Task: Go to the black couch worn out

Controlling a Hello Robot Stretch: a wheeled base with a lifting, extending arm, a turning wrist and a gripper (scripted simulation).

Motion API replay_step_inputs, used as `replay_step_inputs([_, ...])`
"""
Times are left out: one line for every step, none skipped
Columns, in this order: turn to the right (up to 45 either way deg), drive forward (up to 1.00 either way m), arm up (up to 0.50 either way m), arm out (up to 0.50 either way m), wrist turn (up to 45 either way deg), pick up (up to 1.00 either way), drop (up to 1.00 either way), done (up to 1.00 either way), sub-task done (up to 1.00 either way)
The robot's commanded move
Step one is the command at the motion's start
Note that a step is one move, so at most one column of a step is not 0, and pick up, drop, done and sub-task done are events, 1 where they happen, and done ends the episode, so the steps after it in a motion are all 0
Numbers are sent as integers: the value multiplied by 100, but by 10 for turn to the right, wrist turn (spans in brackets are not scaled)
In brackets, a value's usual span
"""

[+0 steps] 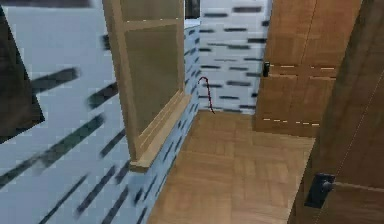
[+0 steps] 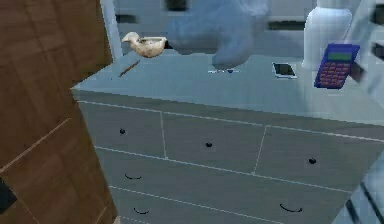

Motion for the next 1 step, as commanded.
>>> replay_step_inputs([0, 60, 0, 0, 0, 0, 0, 0, 0])
